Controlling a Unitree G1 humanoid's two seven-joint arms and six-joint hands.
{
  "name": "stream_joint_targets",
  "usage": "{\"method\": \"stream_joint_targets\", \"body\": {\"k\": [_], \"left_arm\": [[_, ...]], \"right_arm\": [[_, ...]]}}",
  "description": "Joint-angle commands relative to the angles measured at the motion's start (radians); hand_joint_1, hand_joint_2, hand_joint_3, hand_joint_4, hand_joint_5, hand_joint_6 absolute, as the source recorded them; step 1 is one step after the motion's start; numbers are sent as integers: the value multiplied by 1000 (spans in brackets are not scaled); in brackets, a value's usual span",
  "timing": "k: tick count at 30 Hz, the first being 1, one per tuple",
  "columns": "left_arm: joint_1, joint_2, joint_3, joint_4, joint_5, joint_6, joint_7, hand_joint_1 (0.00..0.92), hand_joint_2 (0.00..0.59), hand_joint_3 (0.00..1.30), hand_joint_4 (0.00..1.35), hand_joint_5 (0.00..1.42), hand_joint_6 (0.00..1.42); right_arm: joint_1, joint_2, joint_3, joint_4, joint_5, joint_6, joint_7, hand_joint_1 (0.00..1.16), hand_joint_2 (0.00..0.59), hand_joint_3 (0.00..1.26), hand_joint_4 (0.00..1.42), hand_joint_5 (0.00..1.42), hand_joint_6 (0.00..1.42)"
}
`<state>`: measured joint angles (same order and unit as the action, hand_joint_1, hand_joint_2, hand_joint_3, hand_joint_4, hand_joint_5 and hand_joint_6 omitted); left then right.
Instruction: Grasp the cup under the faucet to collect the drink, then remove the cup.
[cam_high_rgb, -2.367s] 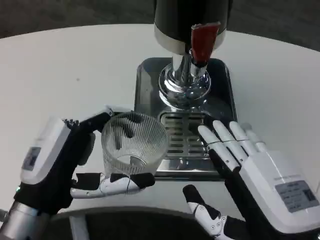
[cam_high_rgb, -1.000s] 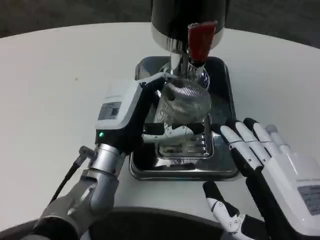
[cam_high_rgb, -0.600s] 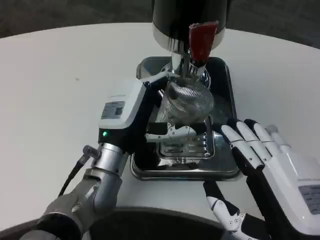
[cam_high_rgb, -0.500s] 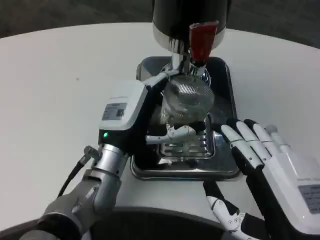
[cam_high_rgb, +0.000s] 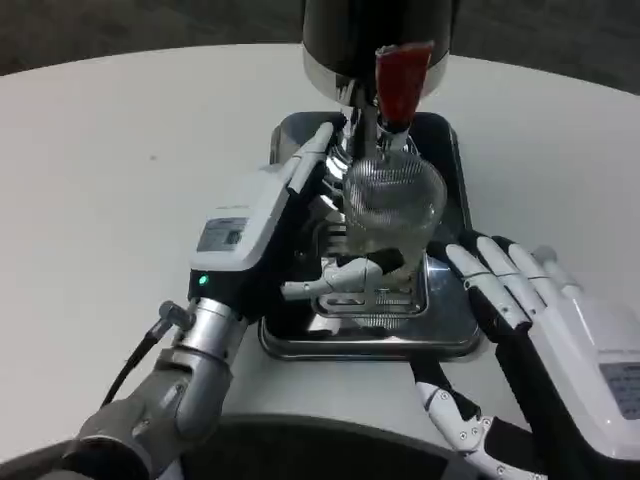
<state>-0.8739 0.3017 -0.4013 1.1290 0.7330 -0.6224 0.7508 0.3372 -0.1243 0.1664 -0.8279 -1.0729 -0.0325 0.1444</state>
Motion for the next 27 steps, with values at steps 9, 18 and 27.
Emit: {"method": "stream_joint_targets", "body": {"k": [9, 18, 27], "left_arm": [[208, 103, 129, -303, -135, -90, -32, 0, 0, 22, 46, 315, 161], [343, 205, 267, -702, -400, -84, -394, 0, 0, 0, 0, 143, 37], [309, 298, 363, -929, -818, -76, -875, 0, 111, 0, 0, 27, 29]], "right_arm": [[-6, 6, -2, 28, 6, 15, 3, 322, 459, 124, 64, 61, 38], [-16, 14, 12, 41, -10, 30, 6, 320, 457, 124, 64, 61, 47], [-22, 41, 42, 25, -51, 57, 23, 318, 457, 132, 64, 62, 49]]}}
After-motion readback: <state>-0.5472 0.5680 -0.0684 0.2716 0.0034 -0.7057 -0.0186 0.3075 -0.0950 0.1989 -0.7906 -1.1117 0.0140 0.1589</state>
